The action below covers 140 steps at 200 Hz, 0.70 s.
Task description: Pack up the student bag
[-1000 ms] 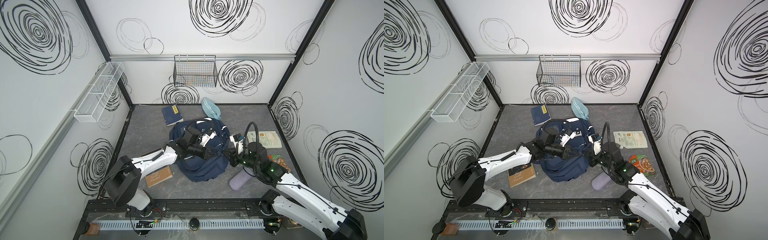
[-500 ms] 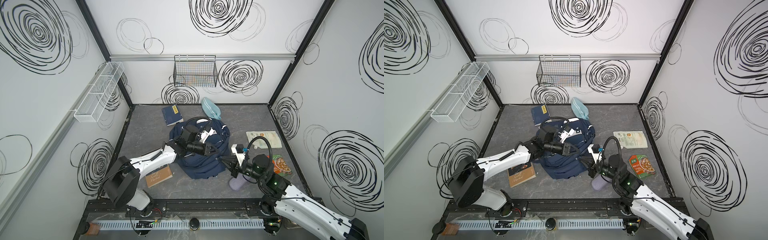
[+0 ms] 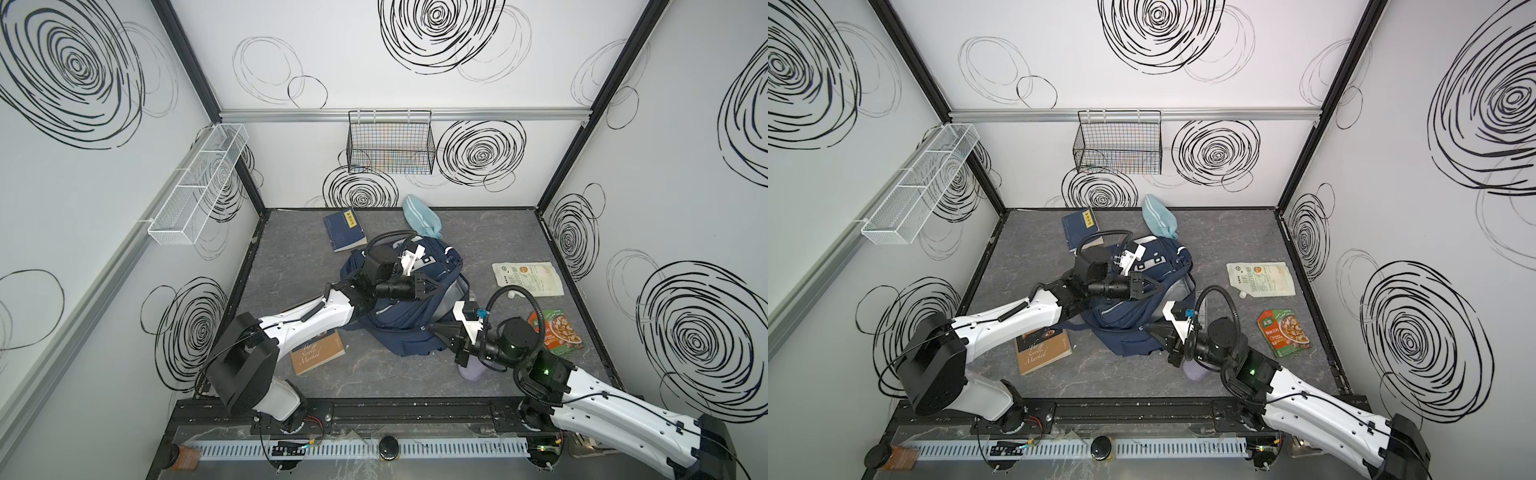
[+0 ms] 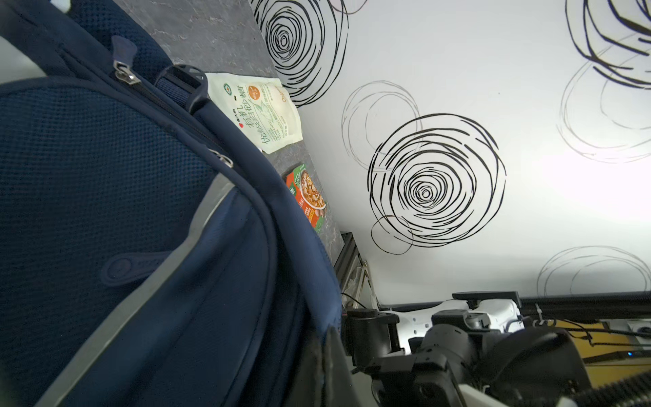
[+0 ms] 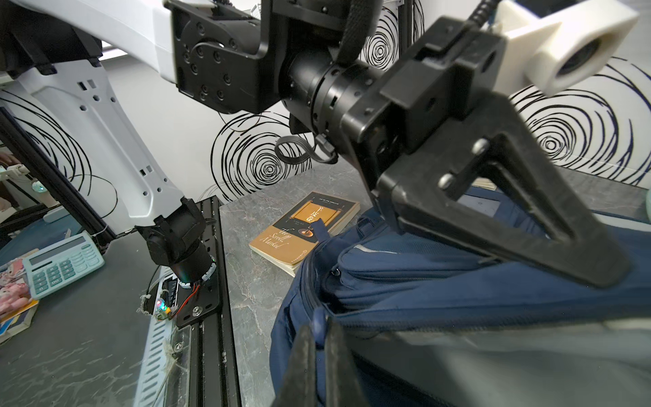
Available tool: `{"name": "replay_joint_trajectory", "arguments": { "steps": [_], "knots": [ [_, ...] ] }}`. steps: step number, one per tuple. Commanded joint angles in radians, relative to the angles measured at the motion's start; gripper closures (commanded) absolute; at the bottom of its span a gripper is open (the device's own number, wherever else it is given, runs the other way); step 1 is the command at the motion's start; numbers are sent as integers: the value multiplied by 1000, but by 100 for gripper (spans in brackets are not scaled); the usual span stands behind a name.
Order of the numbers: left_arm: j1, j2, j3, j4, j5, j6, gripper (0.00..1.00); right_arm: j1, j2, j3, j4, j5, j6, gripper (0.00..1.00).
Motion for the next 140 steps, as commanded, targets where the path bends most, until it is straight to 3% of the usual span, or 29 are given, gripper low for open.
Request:
{"name": "replay_joint_trajectory", "arguments": {
  "steps": [1, 86, 110, 128, 140],
  "knots": [
    [6, -12, 76, 137, -123, -39, 100, 70, 26, 2, 117, 5, -14, 100],
    [-49, -27, 137, 84, -265, -19, 100, 308, 214, 31, 218, 282, -79, 100],
    [-38, -40, 124, 93, -215, 23, 100, 310, 200, 39, 156, 352, -80, 100],
    [-10, -54, 93, 66, -137, 65, 59, 310, 161, 35, 100, 406, -80, 100],
    [7, -64, 72, -1, -103, 119, 46, 309, 131, 6, 102, 427, -79, 100]
  ]
}}
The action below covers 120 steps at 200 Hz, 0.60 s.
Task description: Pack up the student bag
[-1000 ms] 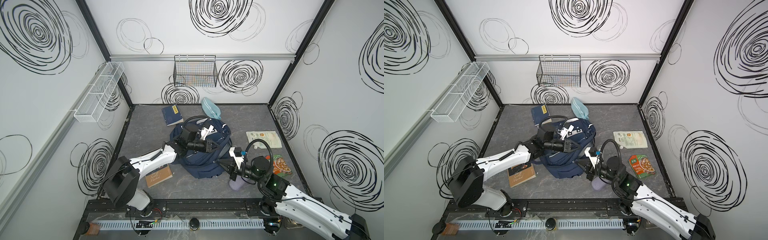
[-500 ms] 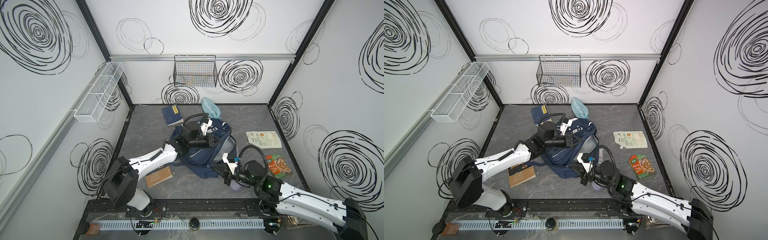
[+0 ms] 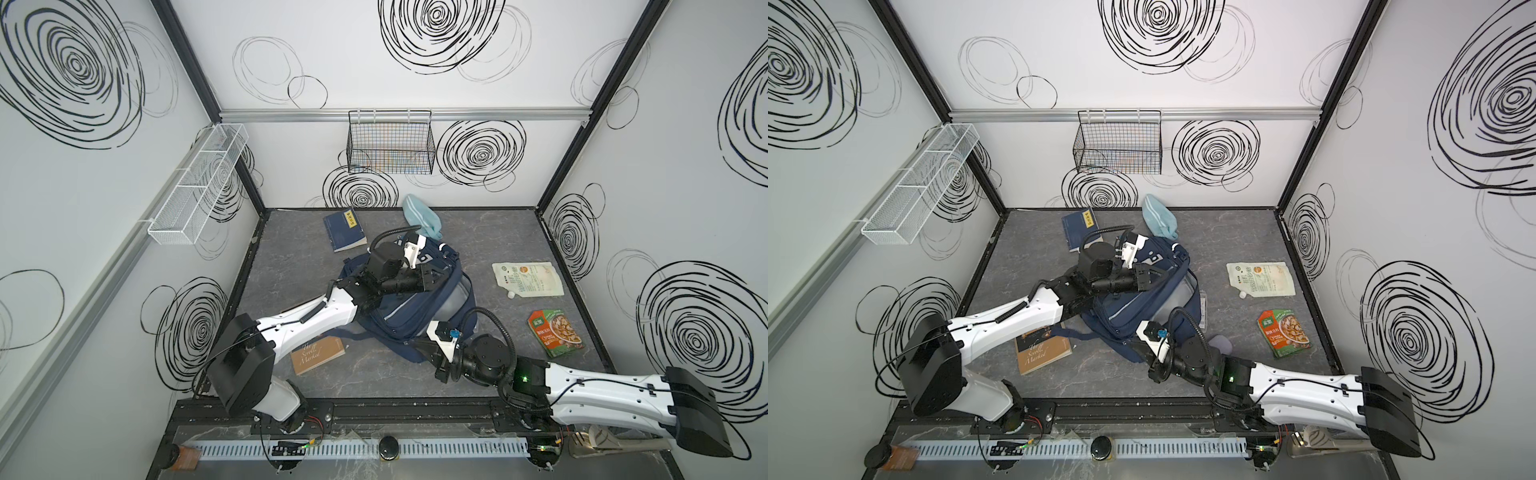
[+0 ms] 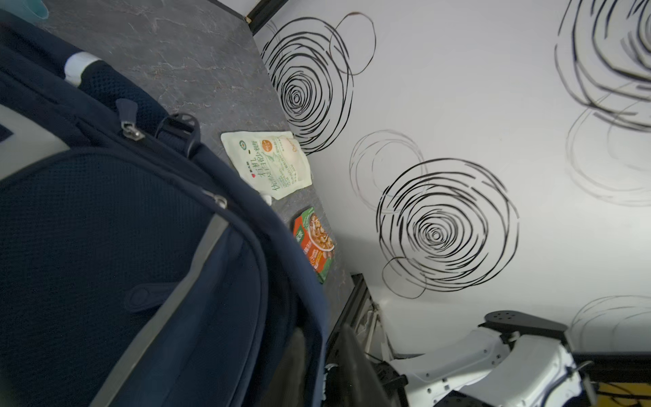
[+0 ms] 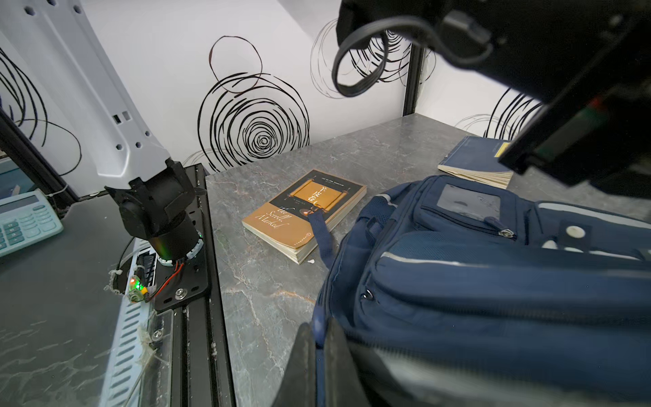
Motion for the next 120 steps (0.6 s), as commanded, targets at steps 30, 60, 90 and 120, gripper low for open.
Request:
{"name": "replay_joint_trajectory", "arguments": {
  "steps": [30, 60, 90, 120],
  "knots": [
    [51, -62, 16, -320, 75, 359, 37, 8, -145, -78, 43, 70, -48, 100],
    [45, -38, 9, -572, 60, 573, 37, 6, -218, -128, 52, 72, -74, 100],
    [26, -19, 7, -698, -6, 689, 36, 3, -239, -135, 27, 61, -93, 100],
    [-37, -14, 8, -714, -47, 762, 34, 3, -233, -122, -2, 47, -96, 100]
  ]
}}
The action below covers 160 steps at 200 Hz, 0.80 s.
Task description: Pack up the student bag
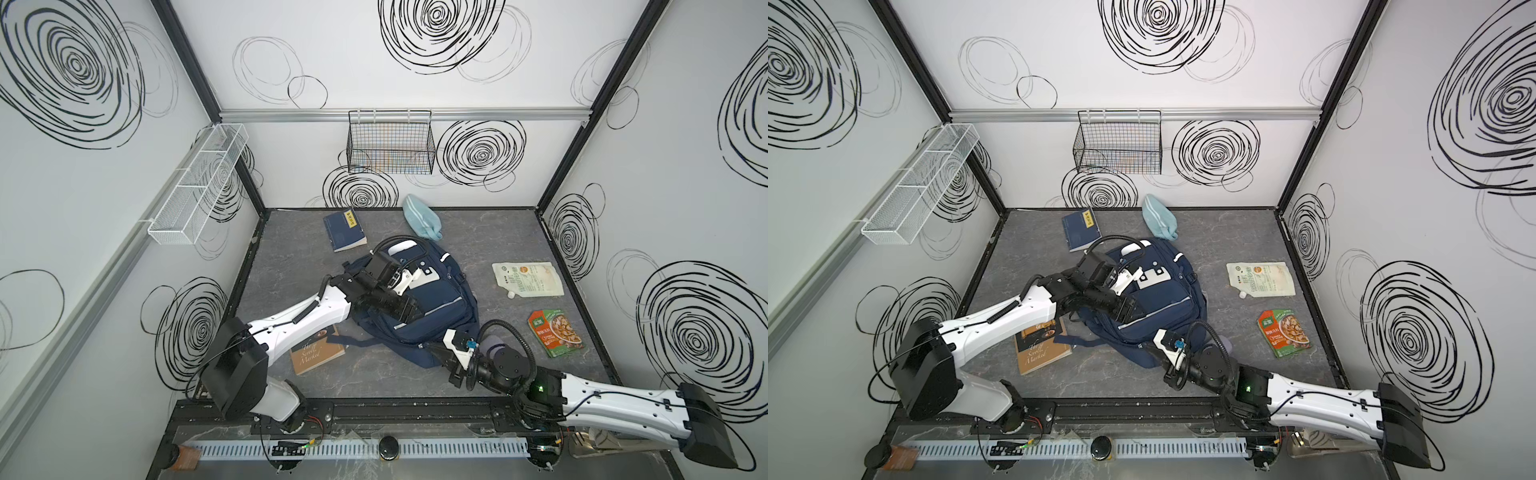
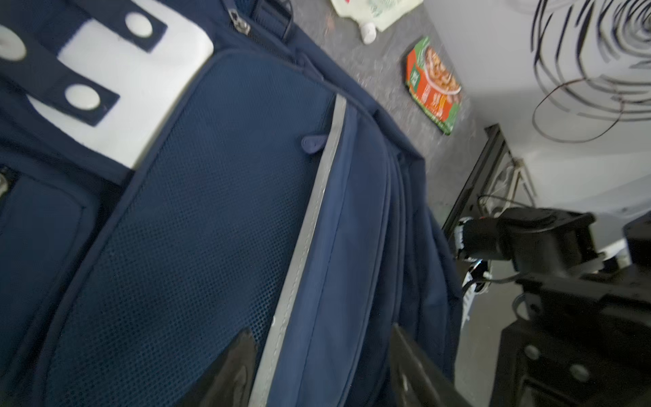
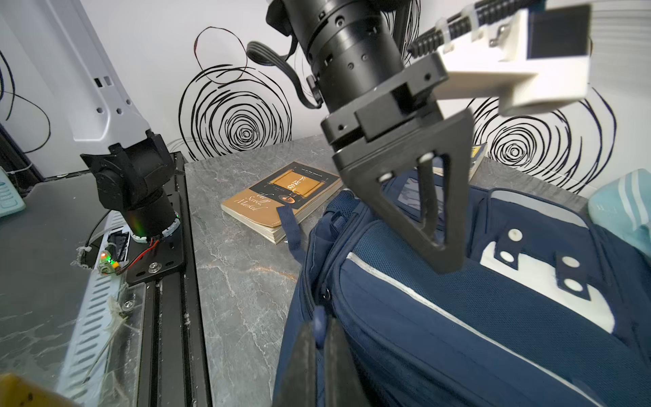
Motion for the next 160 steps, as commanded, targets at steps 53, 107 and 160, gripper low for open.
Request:
{"name": "replay_joint_trajectory", "arguments": {
  "steps": [53, 107, 160],
  "knots": [
    [-202, 66, -13, -76, -261, 268, 28, 2, -45, 15, 56, -18, -30, 100],
    [-244, 164, -5, -80, -459, 270, 38, 3, -42, 31, 48, 3, -40, 100],
    [-217, 90, -23, 6, -500, 212, 100, 3, -45, 23, 40, 0, -28, 100]
  ]
}}
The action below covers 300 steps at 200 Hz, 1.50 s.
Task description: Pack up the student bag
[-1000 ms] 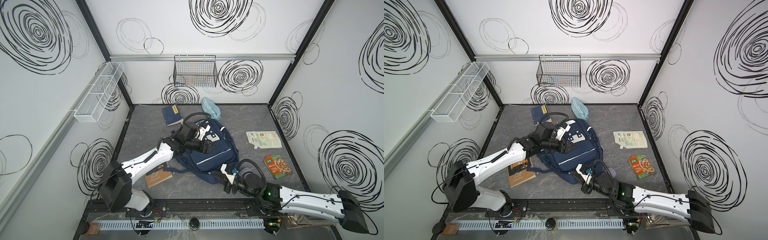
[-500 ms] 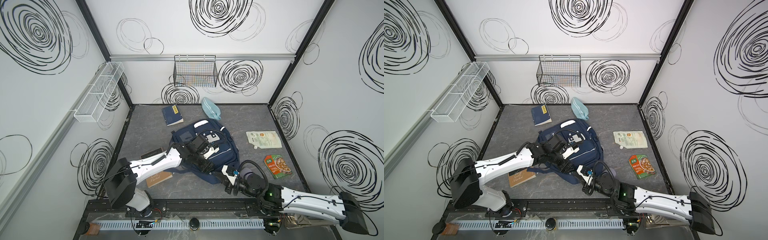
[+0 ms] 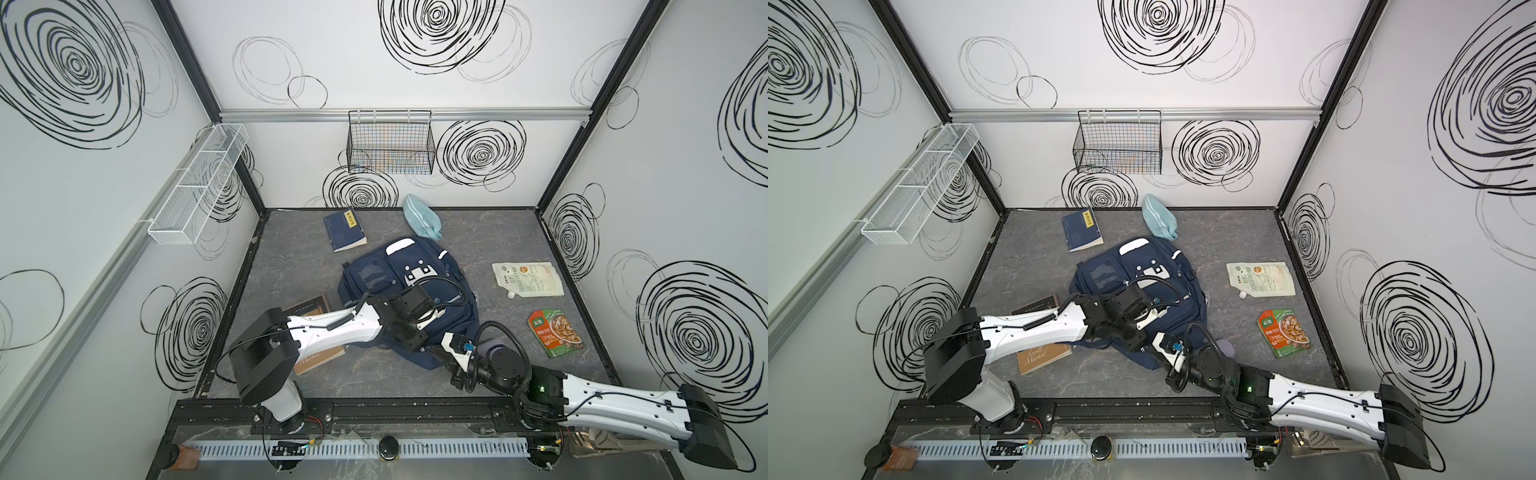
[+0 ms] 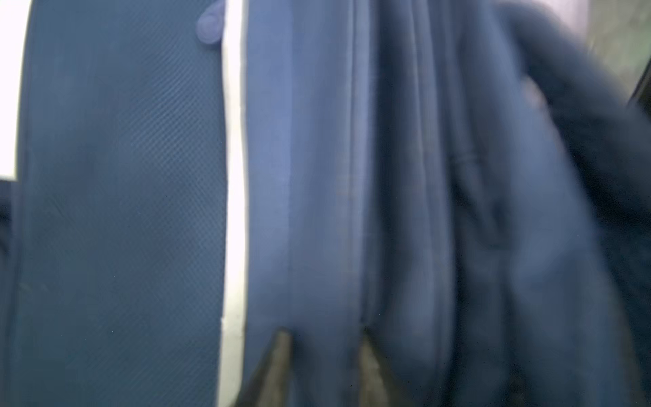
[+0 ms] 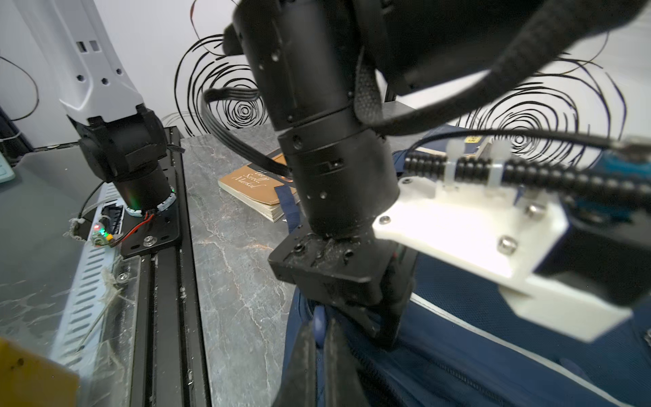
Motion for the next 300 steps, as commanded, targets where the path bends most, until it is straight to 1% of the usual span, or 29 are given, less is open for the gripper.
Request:
{"name": "replay_joint_trajectory", "arguments": {
  "steps": [1, 31, 65, 88, 134, 137, 143, 161, 196, 223, 246, 274, 300],
  "knots": [
    [40, -46, -22, 19, -83, -23, 100, 3, -26, 25, 111, 11, -7, 100],
    [106, -128, -48, 91, -39, -94, 100, 3, -31, 17, 117, 17, 7, 100],
    [184, -258, -106, 227, 44, -188, 100, 4, -17, 10, 137, 10, 10, 100],
    [212, -312, -120, 283, 71, -233, 100, 9, -6, 0, 158, 22, 17, 100],
    [216, -347, -145, 415, 115, -398, 100, 15, 58, 23, 220, 76, 16, 100],
    [217, -348, -147, 424, 115, -433, 100, 16, 64, 25, 228, 79, 16, 100],
    [217, -347, -147, 440, 116, -464, 100, 16, 76, 29, 246, 81, 16, 100],
    [214, -341, -131, 461, 93, -532, 100, 28, 113, 39, 296, 93, 16, 100],
    [201, -329, -100, 491, 24, -641, 100, 84, 198, 71, 347, 151, 8, 100],
    [211, -333, -121, 567, 27, -742, 100, 132, 269, 80, 404, 185, -7, 100],
    [216, -321, -112, 605, 60, -796, 100, 154, 346, 83, 457, 221, -30, 100],
    [210, -321, -96, 617, 55, -835, 100, 166, 431, 124, 447, 260, -55, 100],
    [211, -324, -85, 612, 65, -871, 100, 167, 510, 126, 511, 269, -103, 100]
  ]
}}
